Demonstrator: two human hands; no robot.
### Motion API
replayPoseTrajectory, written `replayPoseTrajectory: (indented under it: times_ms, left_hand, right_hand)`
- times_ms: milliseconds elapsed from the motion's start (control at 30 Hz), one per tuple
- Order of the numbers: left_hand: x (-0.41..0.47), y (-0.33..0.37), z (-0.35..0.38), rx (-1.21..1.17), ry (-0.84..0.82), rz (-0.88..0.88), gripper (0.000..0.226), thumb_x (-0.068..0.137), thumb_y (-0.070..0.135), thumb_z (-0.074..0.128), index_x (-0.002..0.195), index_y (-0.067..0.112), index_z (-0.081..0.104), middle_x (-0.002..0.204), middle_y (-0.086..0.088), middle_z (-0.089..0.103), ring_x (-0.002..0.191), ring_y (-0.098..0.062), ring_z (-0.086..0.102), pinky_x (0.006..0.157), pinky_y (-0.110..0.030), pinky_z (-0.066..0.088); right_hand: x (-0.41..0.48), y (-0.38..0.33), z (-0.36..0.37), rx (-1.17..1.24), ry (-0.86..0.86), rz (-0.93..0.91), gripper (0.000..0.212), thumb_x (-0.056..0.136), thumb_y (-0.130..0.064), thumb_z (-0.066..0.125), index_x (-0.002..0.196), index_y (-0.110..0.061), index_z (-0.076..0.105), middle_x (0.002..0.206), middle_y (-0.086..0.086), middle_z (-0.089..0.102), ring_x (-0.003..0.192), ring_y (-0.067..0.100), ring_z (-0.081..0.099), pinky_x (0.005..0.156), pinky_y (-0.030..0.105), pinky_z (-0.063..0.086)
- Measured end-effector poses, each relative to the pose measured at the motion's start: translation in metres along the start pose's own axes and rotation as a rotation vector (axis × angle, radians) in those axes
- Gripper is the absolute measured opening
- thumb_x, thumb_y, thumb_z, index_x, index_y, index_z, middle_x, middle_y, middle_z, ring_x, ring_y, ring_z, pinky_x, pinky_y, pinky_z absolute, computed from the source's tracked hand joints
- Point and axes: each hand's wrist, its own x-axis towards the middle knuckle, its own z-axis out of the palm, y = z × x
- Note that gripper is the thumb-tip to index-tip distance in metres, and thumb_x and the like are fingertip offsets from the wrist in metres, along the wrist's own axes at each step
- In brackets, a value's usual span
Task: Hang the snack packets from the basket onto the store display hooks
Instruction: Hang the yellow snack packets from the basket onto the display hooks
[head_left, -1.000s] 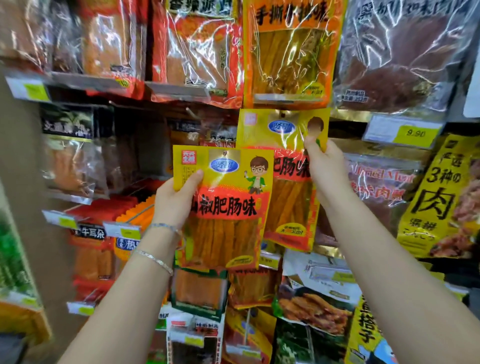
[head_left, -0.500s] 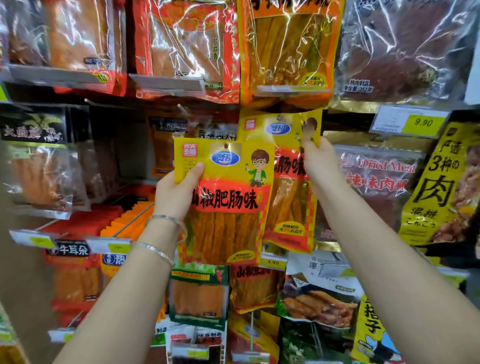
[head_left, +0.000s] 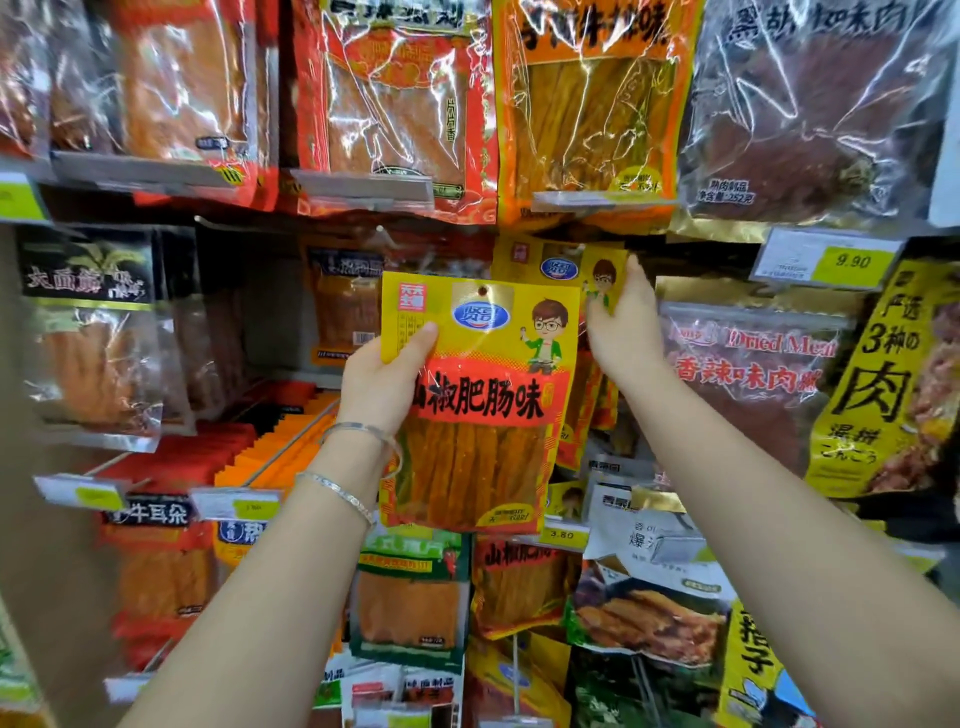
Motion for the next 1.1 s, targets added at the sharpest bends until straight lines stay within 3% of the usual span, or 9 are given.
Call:
replayPoseTrajectory:
  times_ms: [100, 233, 333, 400, 533, 700, 833, 933, 1100]
  left_hand:
    - [-0.003, 0.004, 0.010, -0.019, -0.008, 0.027, 0.014, 0.083, 0.041, 0.065, 0.074, 0.034, 0.074, 0.080, 0.006, 0.074, 0.076, -0.013, 0.071, 0.067, -0.030, 0.055]
    - [-0.006, 0.010, 0.028, -0.013, -0.054, 0.058, 0.016, 0.082, 0.045, 0.065, 0.073, 0.035, 0.073, 0.080, 0.006, 0.074, 0.076, -0.013, 0.071, 0.068, -0.033, 0.055]
    - [-0.008, 0.012, 0.043, 0.010, -0.071, 0.074, 0.013, 0.082, 0.043, 0.066, 0.077, 0.033, 0.071, 0.081, 0.007, 0.074, 0.077, -0.013, 0.070, 0.069, -0.030, 0.055]
    - [-0.008, 0.016, 0.053, 0.024, 0.012, 0.133, 0.018, 0.080, 0.031, 0.071, 0.096, 0.027, 0.064, 0.095, 0.007, 0.070, 0.085, -0.010, 0.068, 0.068, -0.017, 0.052]
    - [-0.009, 0.031, 0.067, 0.185, 0.187, 0.438, 0.057, 0.078, 0.011, 0.070, 0.130, 0.013, 0.045, 0.127, 0.001, 0.045, 0.120, -0.013, 0.046, 0.102, -0.019, 0.036]
    - [-0.011, 0.048, 0.087, 0.334, -0.082, 0.560, 0.067, 0.087, 0.015, 0.059, 0.146, 0.018, 0.027, 0.141, 0.010, 0.029, 0.127, 0.007, 0.020, 0.095, 0.007, 0.011]
    - [-0.008, 0.055, 0.096, 0.356, -0.195, 0.542, 0.068, 0.091, 0.019, 0.054, 0.149, 0.022, 0.017, 0.154, 0.006, 0.019, 0.129, 0.013, 0.010, 0.099, 0.001, 0.008]
    - [-0.008, 0.053, 0.094, 0.334, -0.207, 0.524, 0.068, 0.090, 0.019, 0.054, 0.148, 0.024, 0.019, 0.154, 0.010, 0.019, 0.126, 0.018, 0.010, 0.100, 0.002, 0.011]
    - [-0.010, 0.049, 0.093, 0.275, -0.221, 0.499, 0.068, 0.089, 0.019, 0.054, 0.148, 0.029, 0.020, 0.149, 0.017, 0.023, 0.131, 0.012, 0.014, 0.109, -0.020, 0.017]
  right_hand:
    - [-0.019, -0.011, -0.012, 0.084, 0.161, -0.124, 0.041, 0.097, -0.028, 0.043, 0.134, -0.011, 0.044, 0.132, 0.002, 0.047, 0.127, 0.019, 0.041, 0.108, 0.028, 0.027]
    - [-0.036, -0.027, -0.023, 0.471, -0.021, 0.097, 0.039, 0.078, -0.063, 0.047, 0.093, -0.029, 0.059, 0.100, -0.007, 0.065, 0.098, 0.014, 0.062, 0.093, 0.044, 0.047]
    - [-0.039, -0.028, -0.028, 0.523, -0.022, 0.062, 0.026, 0.078, -0.052, 0.061, 0.084, -0.026, 0.062, 0.097, 0.007, 0.069, 0.092, 0.028, 0.066, 0.087, 0.052, 0.051]
    - [-0.036, -0.024, -0.032, 0.508, 0.052, 0.002, 0.014, 0.084, -0.041, 0.062, 0.079, -0.028, 0.061, 0.086, -0.003, 0.069, 0.086, 0.023, 0.066, 0.083, 0.049, 0.051]
    - [-0.029, -0.018, -0.037, 0.439, 0.112, -0.057, 0.013, 0.090, -0.034, 0.059, 0.078, -0.031, 0.057, 0.077, -0.012, 0.063, 0.077, 0.010, 0.062, 0.073, 0.039, 0.051]
    - [-0.017, -0.021, -0.040, 0.396, 0.154, -0.099, 0.009, 0.093, -0.031, 0.055, 0.084, -0.032, 0.056, 0.081, -0.014, 0.060, 0.070, -0.010, 0.055, 0.063, 0.007, 0.042]
    - [-0.004, -0.024, -0.041, 0.343, 0.213, -0.066, 0.011, 0.093, -0.028, 0.054, 0.086, -0.020, 0.055, 0.077, -0.011, 0.055, 0.069, 0.000, 0.050, 0.066, 0.023, 0.040]
    - [0.002, -0.023, -0.040, 0.288, 0.195, -0.033, 0.014, 0.094, -0.029, 0.053, 0.083, -0.019, 0.054, 0.074, -0.010, 0.052, 0.068, 0.004, 0.049, 0.060, 0.023, 0.036]
    - [0.002, -0.017, -0.035, 0.257, 0.171, -0.027, 0.014, 0.094, -0.029, 0.053, 0.084, -0.020, 0.055, 0.075, -0.009, 0.054, 0.068, 0.005, 0.049, 0.060, 0.024, 0.036]
